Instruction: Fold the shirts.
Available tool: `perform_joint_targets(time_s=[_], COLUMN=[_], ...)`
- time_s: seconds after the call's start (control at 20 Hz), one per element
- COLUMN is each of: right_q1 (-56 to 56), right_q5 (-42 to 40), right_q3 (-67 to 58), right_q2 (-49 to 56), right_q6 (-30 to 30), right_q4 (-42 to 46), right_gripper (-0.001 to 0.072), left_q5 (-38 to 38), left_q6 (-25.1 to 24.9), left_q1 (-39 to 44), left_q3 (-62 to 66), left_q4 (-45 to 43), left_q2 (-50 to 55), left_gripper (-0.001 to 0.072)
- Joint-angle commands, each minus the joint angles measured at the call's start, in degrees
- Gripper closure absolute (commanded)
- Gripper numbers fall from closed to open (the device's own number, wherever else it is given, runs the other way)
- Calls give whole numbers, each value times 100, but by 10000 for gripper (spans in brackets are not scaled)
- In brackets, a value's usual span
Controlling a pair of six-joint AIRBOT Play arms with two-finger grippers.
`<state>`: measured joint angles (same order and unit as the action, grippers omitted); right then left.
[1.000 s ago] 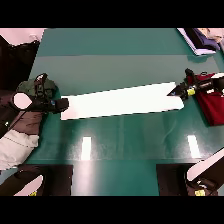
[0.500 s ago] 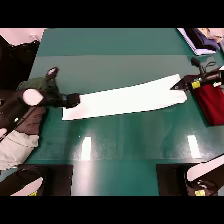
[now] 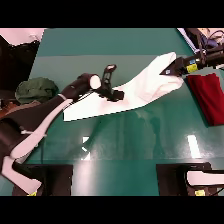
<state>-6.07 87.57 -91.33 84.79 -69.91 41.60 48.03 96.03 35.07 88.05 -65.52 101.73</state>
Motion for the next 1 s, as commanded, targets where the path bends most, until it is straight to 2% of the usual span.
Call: perform_joint_targets(time_s=[0.0,0.2,0.5,0.75,0.95], right_q1=[568,968,1585,2085,2691], right_q5=[-256,-531,-1071,-1329,-1283], right_q3=[-7,-17,-17,-168,-1051], right_q2=[-352,-345,-343,-50,737], right_q6=[-284,-470,-518,-575,-647], right_q4=[7,4,9,4,11], right_gripper=[695,695,695,696,696], left_q5=[186,748,2479,2710,3226], left_q6=[-52,-203,-608,-605,-656], left_q1=[153,-33,-861,-1340,-1812], left_q3=[710,885,2105,2538,2538], left_q4=[-46,-184,-282,-1519,-2608], left_q2=[697,693,680,-164,-1158], left_gripper=[680,680,680,680,679])
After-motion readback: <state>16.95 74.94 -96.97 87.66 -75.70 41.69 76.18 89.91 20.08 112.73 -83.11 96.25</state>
